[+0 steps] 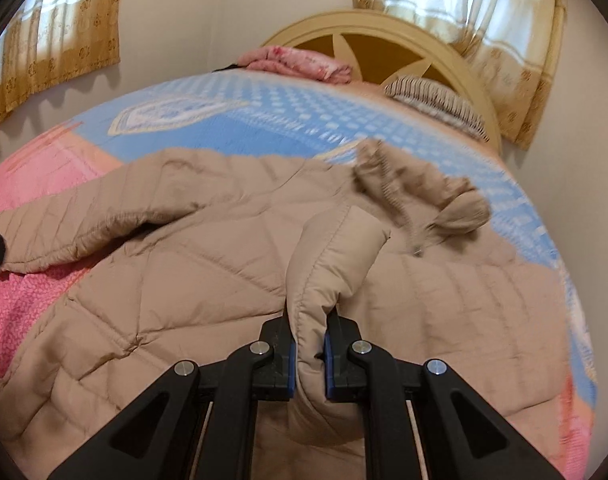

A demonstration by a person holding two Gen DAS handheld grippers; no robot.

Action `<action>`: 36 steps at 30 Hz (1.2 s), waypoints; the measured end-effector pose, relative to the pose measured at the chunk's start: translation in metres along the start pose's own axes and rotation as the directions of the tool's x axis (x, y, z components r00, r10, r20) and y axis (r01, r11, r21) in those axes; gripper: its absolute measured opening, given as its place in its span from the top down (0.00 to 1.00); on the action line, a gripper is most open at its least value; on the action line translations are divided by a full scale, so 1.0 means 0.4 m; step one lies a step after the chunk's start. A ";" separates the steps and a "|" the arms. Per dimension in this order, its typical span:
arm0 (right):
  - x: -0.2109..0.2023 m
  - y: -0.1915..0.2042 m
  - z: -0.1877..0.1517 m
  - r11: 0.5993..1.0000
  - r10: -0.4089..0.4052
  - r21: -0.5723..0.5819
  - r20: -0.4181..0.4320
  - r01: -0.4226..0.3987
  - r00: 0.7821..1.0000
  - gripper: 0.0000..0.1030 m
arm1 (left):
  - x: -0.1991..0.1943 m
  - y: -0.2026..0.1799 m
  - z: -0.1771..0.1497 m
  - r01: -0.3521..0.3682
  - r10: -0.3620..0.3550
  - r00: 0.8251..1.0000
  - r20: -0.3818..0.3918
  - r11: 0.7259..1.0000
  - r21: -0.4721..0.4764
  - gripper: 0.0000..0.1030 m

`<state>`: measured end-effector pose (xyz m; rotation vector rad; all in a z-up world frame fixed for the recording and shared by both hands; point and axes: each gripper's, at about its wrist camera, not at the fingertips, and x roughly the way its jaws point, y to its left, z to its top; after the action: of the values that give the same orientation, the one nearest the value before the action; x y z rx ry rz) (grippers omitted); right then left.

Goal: Fold large clothes
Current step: 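Lift the sleeve with the right tool and fold it across the jacket body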

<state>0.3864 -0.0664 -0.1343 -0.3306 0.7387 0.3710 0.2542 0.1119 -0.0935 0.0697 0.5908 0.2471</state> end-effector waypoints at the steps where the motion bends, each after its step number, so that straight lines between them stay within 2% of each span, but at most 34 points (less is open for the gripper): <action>1: 0.009 0.003 -0.004 1.000 0.017 0.007 -0.012 -0.017 1.000 0.87 | 0.001 -0.001 0.002 0.002 -0.002 1.000 -0.005 1.000 0.002 0.00; 2: 0.018 0.007 -0.007 0.999 0.037 0.023 -0.015 -0.037 0.999 0.86 | 0.003 -0.003 0.007 0.007 -0.007 1.000 -0.012 1.000 0.005 0.00; 3: 0.018 0.010 -0.009 0.996 0.079 0.034 -0.015 -0.079 0.997 0.69 | 0.004 -0.005 0.015 0.006 -0.006 1.000 -0.014 1.000 0.009 0.00; 4: 0.010 0.012 -0.009 0.989 0.141 0.048 -0.019 -0.140 0.990 0.40 | 0.003 -0.005 0.024 0.001 -0.001 1.000 -0.012 1.000 0.012 0.00; 5: -0.007 0.009 -0.011 0.979 0.195 0.069 -0.012 -0.193 0.981 0.32 | 0.001 -0.004 0.033 -0.006 0.006 1.000 -0.008 1.000 0.011 0.00; 6: -0.040 0.004 -0.013 0.963 0.254 0.092 0.003 -0.253 0.967 0.30 | -0.002 -0.002 0.046 -0.013 0.013 1.000 -0.005 1.000 0.005 0.00; 9: -0.152 -0.028 -0.027 0.942 0.318 0.100 0.051 -0.321 0.947 0.30 | -0.004 0.003 0.082 -0.032 0.032 0.999 0.003 0.999 -0.024 0.00; 11: -0.209 -0.081 -0.041 0.943 0.300 0.123 0.091 -0.310 0.949 0.30 | -0.009 -0.015 0.110 -0.027 0.027 0.999 0.022 0.999 -0.030 0.00; 12: -0.227 -0.119 -0.048 0.947 0.270 0.154 0.101 -0.283 0.958 0.33 | -0.010 -0.031 0.120 -0.018 0.019 0.999 0.029 0.999 -0.029 0.00; 13: -0.236 -0.165 -0.054 0.949 0.230 0.196 0.108 -0.247 0.967 0.49 | -0.011 -0.053 0.130 -0.007 0.008 0.999 0.033 1.000 -0.025 0.00; 15: -0.221 -0.255 -0.070 0.948 0.126 0.283 0.082 -0.144 0.989 0.72 | -0.009 -0.106 0.141 0.032 -0.031 0.999 0.035 0.999 -0.013 0.00; 16: -0.188 -0.290 -0.087 0.945 0.089 0.314 0.029 -0.094 0.996 0.75 | -0.005 -0.146 0.144 0.062 -0.062 0.997 0.042 0.998 0.000 0.00; 19: -0.094 -0.293 -0.128 0.951 0.097 0.303 -0.079 -0.069 0.992 0.76 | 0.022 -0.238 0.131 0.081 -0.084 0.995 0.047 0.995 0.055 0.00; 21: -0.036 -0.276 -0.155 0.953 0.117 0.296 -0.144 -0.070 0.983 0.76 | 0.050 -0.284 0.116 0.059 -0.064 0.997 0.042 0.992 0.113 0.00; 24: -0.035 -0.267 -0.167 0.954 0.126 0.290 -0.138 -0.082 0.982 0.76 | 0.123 -0.327 0.068 0.012 -0.013 1.000 0.003 0.984 0.176 0.00; 27: -0.089 -0.327 -0.162 0.937 0.144 0.331 -0.085 -0.108 0.986 0.76 | 0.209 -0.340 0.037 -0.021 0.041 0.995 -0.092 0.979 0.204 0.00; 29: -0.121 -0.387 -0.147 0.929 0.090 0.365 -0.040 -0.069 0.995 0.76 | 0.252 -0.331 0.031 -0.016 0.042 0.989 -0.145 0.984 0.180 0.00; 32: -0.109 -0.509 -0.117 0.896 -0.017 0.443 -0.014 0.021 1.000 0.76 | 0.288 -0.309 0.033 -0.004 0.027 0.982 -0.188 0.993 0.119 0.00; 34: -0.074 -0.594 -0.106 0.864 -0.109 0.491 -0.033 0.111 0.993 0.80 | 0.299 -0.303 0.028 -0.006 0.026 0.980 -0.197 0.995 0.104 0.00; 36: -0.026 -0.647 -0.112 0.836 -0.136 0.525 -0.076 0.156 0.988 0.86 | 0.309 -0.305 0.018 0.004 0.016 0.978 -0.206 0.995 0.097 0.00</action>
<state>0.4665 -0.3162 -0.1165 0.1341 0.8137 0.0036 0.3828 0.0246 -0.1712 0.1405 0.8094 0.2330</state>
